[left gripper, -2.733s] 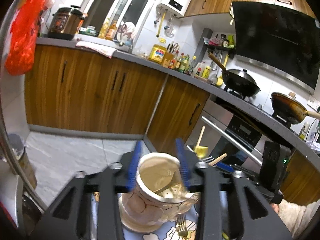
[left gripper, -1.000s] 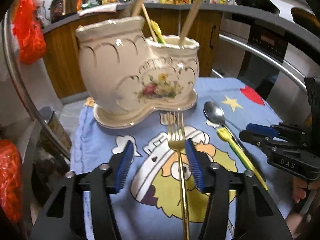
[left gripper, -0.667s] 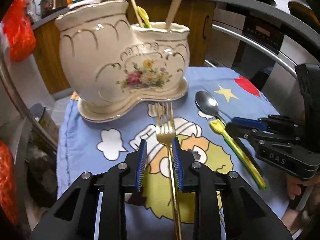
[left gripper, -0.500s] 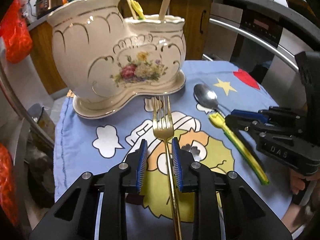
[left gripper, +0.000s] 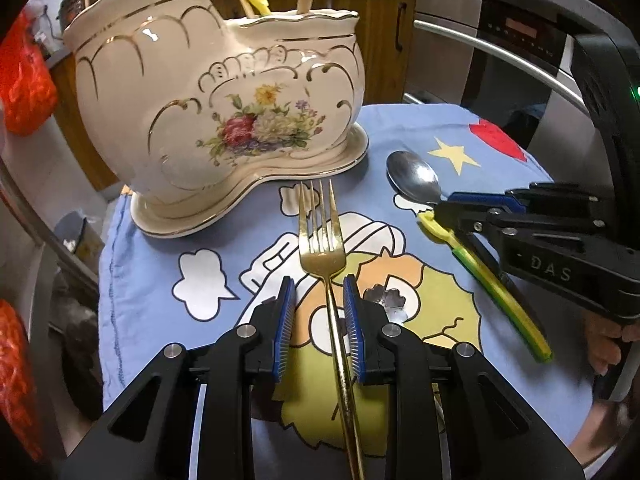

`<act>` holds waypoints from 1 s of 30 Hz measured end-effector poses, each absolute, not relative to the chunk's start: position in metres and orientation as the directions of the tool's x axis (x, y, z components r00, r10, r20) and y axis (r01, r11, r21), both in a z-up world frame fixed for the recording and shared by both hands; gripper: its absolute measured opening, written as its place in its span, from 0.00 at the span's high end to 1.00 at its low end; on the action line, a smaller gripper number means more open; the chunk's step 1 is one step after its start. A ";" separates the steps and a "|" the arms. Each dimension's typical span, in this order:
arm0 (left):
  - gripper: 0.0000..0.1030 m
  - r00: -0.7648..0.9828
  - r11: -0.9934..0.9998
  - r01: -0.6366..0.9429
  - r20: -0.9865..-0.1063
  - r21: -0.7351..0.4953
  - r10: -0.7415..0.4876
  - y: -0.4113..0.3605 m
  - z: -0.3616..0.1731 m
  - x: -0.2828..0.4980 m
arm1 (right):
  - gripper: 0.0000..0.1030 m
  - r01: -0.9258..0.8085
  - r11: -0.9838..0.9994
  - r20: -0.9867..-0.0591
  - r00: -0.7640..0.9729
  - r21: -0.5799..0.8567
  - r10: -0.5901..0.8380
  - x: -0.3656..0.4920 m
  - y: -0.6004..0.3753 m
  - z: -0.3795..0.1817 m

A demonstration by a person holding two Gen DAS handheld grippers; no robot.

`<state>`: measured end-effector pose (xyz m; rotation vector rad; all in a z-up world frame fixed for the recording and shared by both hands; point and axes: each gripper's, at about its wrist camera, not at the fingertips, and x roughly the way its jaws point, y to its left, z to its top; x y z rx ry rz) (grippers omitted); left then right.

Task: Organize utensils
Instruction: 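Close the left tool on the gold fork while the right tool grasps the silver spoon, then lift the gold fork and spoon and carry both over the ceramic holder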

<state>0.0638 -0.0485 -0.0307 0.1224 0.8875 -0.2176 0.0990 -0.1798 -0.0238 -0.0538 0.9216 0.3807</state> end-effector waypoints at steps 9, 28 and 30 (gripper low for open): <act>0.94 0.612 0.977 0.210 -0.776 -0.027 -0.153 -0.039 -0.030 0.066 | 0.94 -0.334 0.925 -0.769 0.539 0.180 0.344 0.100 -0.180 -0.023; 0.95 0.735 0.966 0.244 -0.635 -0.078 -0.238 -0.014 0.016 0.020 | 0.95 -0.348 0.909 -0.537 0.733 0.230 0.416 0.062 -0.213 0.026; 0.95 0.751 0.966 0.248 -0.615 -0.078 -0.242 -0.010 0.021 0.014 | 0.95 -0.357 0.908 -0.508 0.753 0.220 0.419 0.057 -0.212 0.032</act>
